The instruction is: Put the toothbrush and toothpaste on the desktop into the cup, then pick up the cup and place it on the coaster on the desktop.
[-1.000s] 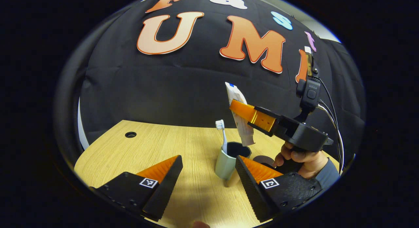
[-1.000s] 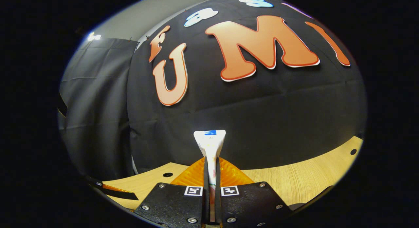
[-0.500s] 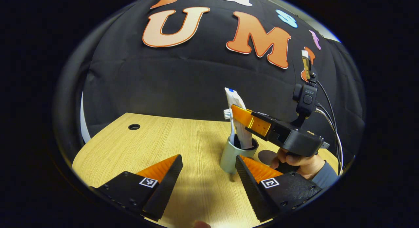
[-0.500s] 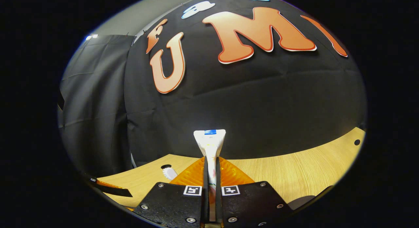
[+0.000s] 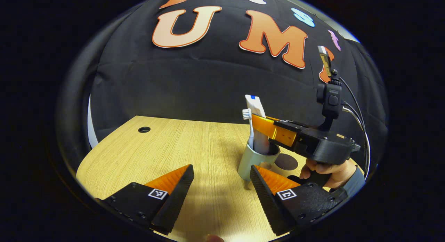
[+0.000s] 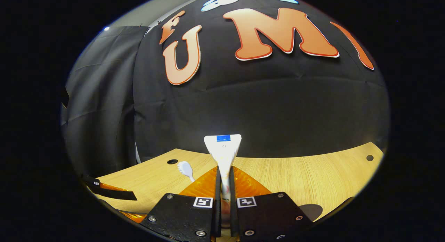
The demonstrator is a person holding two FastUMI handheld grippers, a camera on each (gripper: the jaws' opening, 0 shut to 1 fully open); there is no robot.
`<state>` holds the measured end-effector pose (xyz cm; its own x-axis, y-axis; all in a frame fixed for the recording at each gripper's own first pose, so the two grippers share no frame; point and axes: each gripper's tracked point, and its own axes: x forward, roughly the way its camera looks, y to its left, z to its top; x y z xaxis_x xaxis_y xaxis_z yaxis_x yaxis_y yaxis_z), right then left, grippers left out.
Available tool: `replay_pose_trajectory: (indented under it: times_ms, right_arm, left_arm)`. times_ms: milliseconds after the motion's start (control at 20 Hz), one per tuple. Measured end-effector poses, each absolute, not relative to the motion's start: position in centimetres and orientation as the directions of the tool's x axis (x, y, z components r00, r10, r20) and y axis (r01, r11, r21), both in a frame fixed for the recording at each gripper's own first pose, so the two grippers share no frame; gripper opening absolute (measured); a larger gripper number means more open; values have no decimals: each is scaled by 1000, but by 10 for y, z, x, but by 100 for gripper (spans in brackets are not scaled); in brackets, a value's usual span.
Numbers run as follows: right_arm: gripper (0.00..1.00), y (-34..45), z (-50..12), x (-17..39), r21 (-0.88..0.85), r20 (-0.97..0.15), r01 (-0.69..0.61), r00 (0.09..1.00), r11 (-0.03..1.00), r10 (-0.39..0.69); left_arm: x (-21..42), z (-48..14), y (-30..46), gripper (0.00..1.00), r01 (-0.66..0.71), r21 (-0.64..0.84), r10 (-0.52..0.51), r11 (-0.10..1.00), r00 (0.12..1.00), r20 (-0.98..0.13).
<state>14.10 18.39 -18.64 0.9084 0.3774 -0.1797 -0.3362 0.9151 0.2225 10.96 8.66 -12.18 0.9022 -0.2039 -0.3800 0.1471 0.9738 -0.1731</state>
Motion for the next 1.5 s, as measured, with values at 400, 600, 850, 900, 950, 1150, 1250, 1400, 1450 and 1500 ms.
replay_pose_trajectory:
  times_ms: [400,600,850,900,950,1150,1250,1400,1450,1500]
  right_arm:
    - [22,163,-210,103,188,-343,-340,856,922,386]
    - [32,143,-184,86,158,-317,-359,864,920,391]
    - [46,108,-132,70,106,-216,-357,903,928,372]
    - [52,100,-124,69,93,-199,-349,911,933,361]
    - [53,93,-115,65,76,-183,-339,920,938,347]
    - [67,63,-82,46,39,-112,-324,939,945,326]
    - [79,48,-65,36,23,-81,-313,946,950,314]
    - [86,30,-47,20,17,-48,-307,950,952,308]
    - [88,23,-43,14,12,-43,-307,951,952,307]
    - [89,16,-42,10,7,-41,-304,952,953,304]
  left_arm:
    - [103,-115,61,98,173,-159,-224,972,887,-403]
    - [112,-105,50,97,189,-173,-247,967,869,-429]
    - [127,-82,41,98,220,-144,-262,965,848,-462]
    - [130,-82,37,98,233,-138,-271,963,834,-480]
    - [134,-81,33,97,243,-131,-276,961,824,-495]
    - [142,-79,9,97,302,-152,-334,941,759,-559]
    - [143,-84,-1,98,329,-184,-371,926,711,-598]
    - [147,-97,-7,97,326,-191,-366,926,649,-666]
    - [147,-100,-7,97,327,-188,-362,926,631,-686]
    - [147,-103,-9,98,330,-180,-356,926,612,-706]
